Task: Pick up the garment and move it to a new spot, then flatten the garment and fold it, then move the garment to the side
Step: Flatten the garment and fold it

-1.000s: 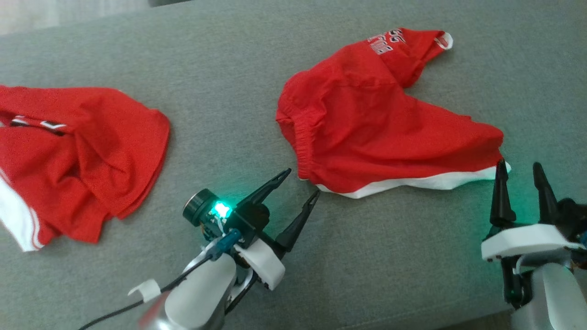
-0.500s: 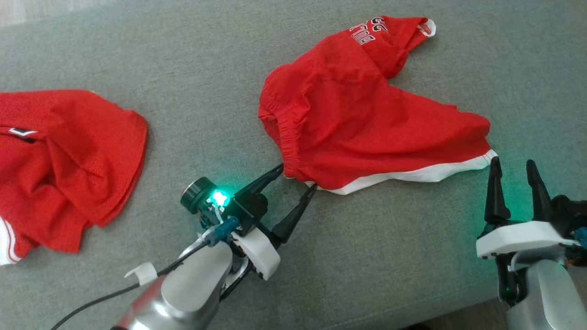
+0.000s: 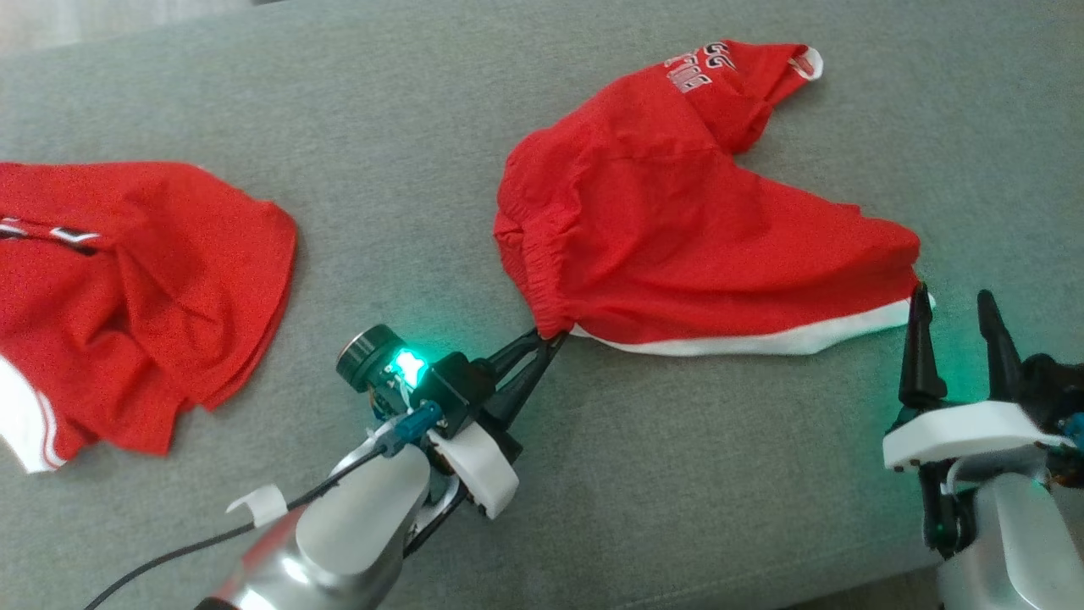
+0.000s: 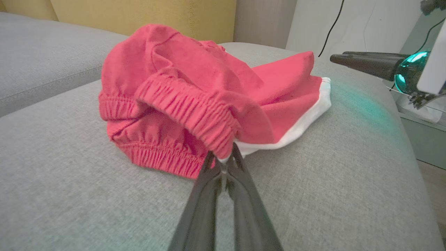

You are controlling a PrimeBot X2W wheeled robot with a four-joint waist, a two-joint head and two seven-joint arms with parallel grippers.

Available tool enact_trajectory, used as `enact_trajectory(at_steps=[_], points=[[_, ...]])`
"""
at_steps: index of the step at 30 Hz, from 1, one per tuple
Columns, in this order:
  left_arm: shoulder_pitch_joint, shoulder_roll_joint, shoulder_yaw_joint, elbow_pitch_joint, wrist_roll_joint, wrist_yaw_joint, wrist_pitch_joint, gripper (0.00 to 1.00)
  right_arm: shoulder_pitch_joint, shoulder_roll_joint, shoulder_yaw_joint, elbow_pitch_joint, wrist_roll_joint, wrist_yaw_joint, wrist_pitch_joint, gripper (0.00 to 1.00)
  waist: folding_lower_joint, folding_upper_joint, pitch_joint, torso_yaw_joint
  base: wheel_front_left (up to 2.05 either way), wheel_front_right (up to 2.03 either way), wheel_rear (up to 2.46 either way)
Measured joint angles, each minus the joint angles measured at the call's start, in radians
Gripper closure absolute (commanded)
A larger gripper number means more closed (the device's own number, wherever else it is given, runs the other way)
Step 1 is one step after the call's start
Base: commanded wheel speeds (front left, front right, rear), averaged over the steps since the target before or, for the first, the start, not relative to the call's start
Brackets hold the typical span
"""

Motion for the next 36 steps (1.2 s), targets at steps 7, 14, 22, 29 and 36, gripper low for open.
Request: enact_trajectory(at_steps=[7, 14, 22, 29, 36], points=[[0.008, 0.015, 0.002, -0.044, 0.0, 0.008, 0.0, 1.0, -0.005, 0.0, -0.041, 0.077, -0.052, 0.0, 0.047, 0.0, 0.0, 0.0, -0.021, 0.029, 0.0, 0.0, 0.0], [0.009, 0.018, 0.002, -0.075, 0.0, 0.017, 0.0, 1.0, -0.08, 0.0, -0.084, 0.162, -0.081, 0.0, 0.117, 0.0, -0.0001, 0.0, -0.031, 0.046, 0.0, 0.0, 0.0], [0.009, 0.02, -0.001, -0.09, 0.0, 0.022, -0.003, 1.0, -0.105, -0.001, -0.087, 0.22, -0.111, 0.0, 0.17, 0.03, 0.0, 0.0, -0.03, 0.052, 0.0, 0.0, 0.0], [0.009, 0.026, -0.007, -0.091, 0.0, 0.026, -0.003, 1.0, -0.121, -0.001, -0.049, 0.234, -0.11, 0.0, 0.183, 1.0, -0.0001, 0.0, -0.039, 0.048, 0.0, 0.0, 0.0], [0.009, 0.051, -0.007, -0.094, -0.005, 0.035, 0.007, 1.0, -0.115, -0.001, -0.017, 0.156, -0.057, 0.0, 0.183, 1.0, 0.0, 0.0, -0.073, 0.037, 0.0, 0.0, 0.0]])
